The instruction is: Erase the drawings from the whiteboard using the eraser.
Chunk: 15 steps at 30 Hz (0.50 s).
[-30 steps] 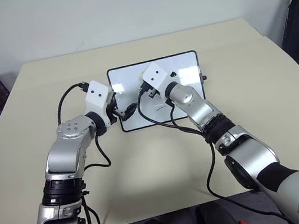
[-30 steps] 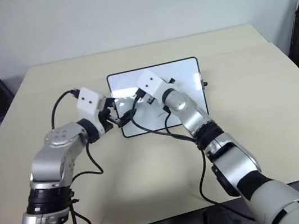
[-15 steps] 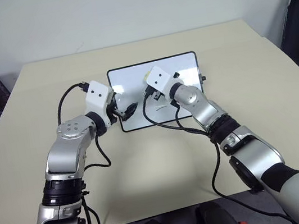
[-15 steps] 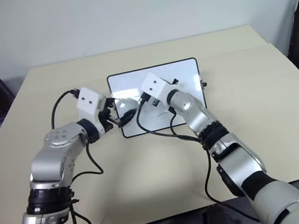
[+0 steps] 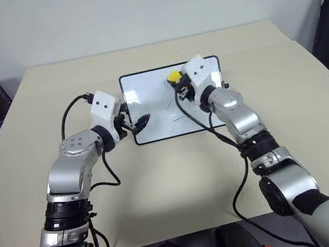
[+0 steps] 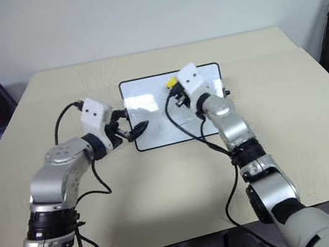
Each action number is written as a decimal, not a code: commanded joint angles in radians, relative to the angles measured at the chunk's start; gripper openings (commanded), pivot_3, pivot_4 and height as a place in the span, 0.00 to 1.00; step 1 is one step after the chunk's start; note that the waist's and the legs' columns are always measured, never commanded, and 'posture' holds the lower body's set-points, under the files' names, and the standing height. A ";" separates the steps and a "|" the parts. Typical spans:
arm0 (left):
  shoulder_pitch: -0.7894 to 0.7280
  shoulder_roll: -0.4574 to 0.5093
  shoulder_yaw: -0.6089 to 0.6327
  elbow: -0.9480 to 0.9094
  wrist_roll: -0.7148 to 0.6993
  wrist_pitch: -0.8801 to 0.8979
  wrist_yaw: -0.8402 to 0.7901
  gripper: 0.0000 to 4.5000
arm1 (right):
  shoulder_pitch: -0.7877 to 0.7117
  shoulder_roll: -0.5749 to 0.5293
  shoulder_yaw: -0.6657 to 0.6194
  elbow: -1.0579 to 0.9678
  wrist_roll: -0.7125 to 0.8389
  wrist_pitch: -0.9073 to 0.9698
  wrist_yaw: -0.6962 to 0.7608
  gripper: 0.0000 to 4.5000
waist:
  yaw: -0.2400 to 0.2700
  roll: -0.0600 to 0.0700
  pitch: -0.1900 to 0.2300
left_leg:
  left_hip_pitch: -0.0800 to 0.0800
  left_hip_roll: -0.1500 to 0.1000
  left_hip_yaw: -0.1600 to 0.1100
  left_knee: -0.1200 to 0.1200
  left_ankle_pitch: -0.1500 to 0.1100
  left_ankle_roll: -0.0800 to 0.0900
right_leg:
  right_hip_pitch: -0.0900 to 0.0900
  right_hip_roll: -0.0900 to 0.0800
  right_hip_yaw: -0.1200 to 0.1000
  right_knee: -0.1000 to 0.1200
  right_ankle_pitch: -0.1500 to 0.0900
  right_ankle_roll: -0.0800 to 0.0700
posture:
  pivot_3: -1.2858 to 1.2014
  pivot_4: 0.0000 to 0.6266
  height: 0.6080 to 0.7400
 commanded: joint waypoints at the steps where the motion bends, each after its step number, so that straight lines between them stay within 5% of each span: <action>1: 0.014 0.014 0.051 -0.060 -0.041 0.031 -0.008 1.00 | 0.076 -0.056 -0.017 -0.250 0.074 0.103 0.079 0.29 | 0.005 0.000 0.000 | 0.000 0.000 0.000 0.000 0.000 0.000 | 0.000 0.000 0.000 0.000 0.000 0.000 | 0.52 0.24 1.00; 7: 0.072 0.063 0.049 -0.092 -0.050 0.072 -0.041 1.00 | 0.273 -0.168 0.040 -0.502 0.064 0.164 0.142 0.29 | 0.008 0.000 0.000 | 0.001 0.000 0.001 0.000 0.000 0.000 | 0.000 0.001 0.001 0.001 0.000 0.000 | 0.52 0.24 1.00; 15: 0.126 0.095 0.034 -0.087 -0.025 0.068 -0.055 1.00 | 0.368 -0.218 0.161 -0.513 -0.098 0.001 0.085 0.29 | 0.013 0.000 0.000 | 0.002 0.000 0.001 0.001 0.000 0.000 | 0.001 0.001 0.000 0.001 0.000 0.000 | 0.52 0.24 1.00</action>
